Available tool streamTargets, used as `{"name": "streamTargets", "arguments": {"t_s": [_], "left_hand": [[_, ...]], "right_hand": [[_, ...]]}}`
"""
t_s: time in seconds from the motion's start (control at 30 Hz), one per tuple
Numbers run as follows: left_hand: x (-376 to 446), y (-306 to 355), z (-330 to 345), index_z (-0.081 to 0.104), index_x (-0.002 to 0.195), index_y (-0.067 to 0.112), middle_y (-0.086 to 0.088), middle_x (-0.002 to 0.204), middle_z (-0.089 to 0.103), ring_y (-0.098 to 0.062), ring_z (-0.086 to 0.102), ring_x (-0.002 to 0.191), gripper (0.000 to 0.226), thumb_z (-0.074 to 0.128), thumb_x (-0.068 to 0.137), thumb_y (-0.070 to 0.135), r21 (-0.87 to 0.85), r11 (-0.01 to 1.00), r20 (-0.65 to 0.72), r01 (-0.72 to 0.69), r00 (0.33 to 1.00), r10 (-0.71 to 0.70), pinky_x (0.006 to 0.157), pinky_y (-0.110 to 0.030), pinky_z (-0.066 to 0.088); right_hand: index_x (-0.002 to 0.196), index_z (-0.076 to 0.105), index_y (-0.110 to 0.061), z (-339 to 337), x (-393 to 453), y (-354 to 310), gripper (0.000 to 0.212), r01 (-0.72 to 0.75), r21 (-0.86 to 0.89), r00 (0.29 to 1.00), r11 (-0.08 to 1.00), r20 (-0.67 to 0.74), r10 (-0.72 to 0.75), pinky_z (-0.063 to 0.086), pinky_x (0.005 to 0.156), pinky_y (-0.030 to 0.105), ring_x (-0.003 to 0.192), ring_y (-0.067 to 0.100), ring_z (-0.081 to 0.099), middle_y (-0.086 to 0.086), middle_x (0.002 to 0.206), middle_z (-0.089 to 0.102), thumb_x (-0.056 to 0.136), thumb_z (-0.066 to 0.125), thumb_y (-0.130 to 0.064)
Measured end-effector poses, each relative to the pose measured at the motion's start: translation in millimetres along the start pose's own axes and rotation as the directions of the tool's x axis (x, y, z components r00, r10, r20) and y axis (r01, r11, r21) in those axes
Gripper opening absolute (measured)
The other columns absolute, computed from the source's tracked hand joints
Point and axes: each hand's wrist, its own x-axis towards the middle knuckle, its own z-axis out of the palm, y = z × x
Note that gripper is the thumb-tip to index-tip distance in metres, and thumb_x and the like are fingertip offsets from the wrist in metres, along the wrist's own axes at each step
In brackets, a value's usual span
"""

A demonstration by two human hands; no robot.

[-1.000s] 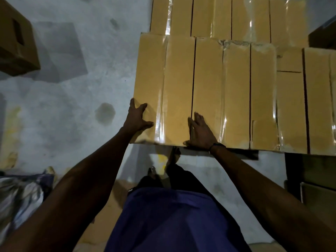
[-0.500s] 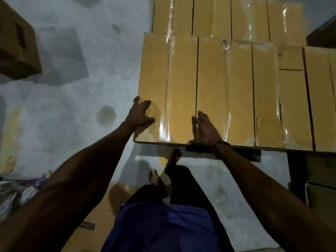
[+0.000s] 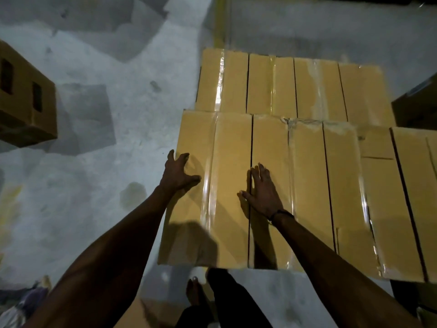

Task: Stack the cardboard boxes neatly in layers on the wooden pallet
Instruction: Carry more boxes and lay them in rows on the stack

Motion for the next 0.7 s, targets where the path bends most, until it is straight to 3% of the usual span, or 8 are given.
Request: {"name": "streamTargets", "arguments": {"t_s": [0.17,0.37,0.53,0.7], "left_hand": [[29.5,7.1,-3.0,0.041,0.154,0.014,-0.021,0.164,0.021,-0.039,0.03,0.148,0.107,0.093,0.067,0.048,0.036,0.999,0.017,0.0,1.0,-0.001,0.116,-0.046,0.035],[36.3,9.3,-6.2,0.047,0.149,0.017,-0.016,0.163,0.025,-0.038,0.047,0.136,0.107,0.088,0.06,0.061,0.021,1.0,0.031,0.016,0.999,-0.017,0.107,-0.047,0.047],[37.0,5.6,-4.1,0.04,0.152,0.019,-0.017,0.165,0.016,-0.042,0.052,0.13,0.116,0.076,0.052,0.066,0.032,0.999,0.08,-0.004,0.997,0.001,0.104,-0.047,0.049],[33.9,2.2,-2.2,0.024,0.16,0.022,-0.017,0.169,-0.002,-0.046,0.052,0.13,0.126,0.086,0.057,0.06,0.068,0.997,0.161,-0.024,0.987,0.013,0.11,-0.052,0.046]], "right_hand": [[0.164,0.012,-0.013,4.5,27.3,15.1,0.086,-0.006,-0.059,0.996,0.998,0.086,0.011,0.015,0.126,0.053,0.157,0.034,-0.008,0.013,0.171,-0.009,0.1,0.062,-0.04],[0.164,0.007,-0.015,8.1,25.9,18.8,0.085,0.003,-0.053,0.997,0.999,0.082,0.002,0.008,0.126,0.047,0.156,0.033,-0.012,0.011,0.17,-0.014,0.101,0.06,-0.037],[0.164,0.004,-0.016,7.6,25.3,13.6,0.085,-0.018,-0.064,0.996,0.998,0.088,0.024,0.006,0.126,0.046,0.156,0.032,-0.015,0.01,0.169,-0.017,0.102,0.059,-0.036],[0.164,0.007,-0.015,6.3,24.7,10.6,0.082,-0.031,-0.056,0.994,0.998,0.1,0.036,0.011,0.126,0.048,0.156,0.033,-0.013,0.011,0.17,-0.015,0.103,0.058,-0.034]]}}
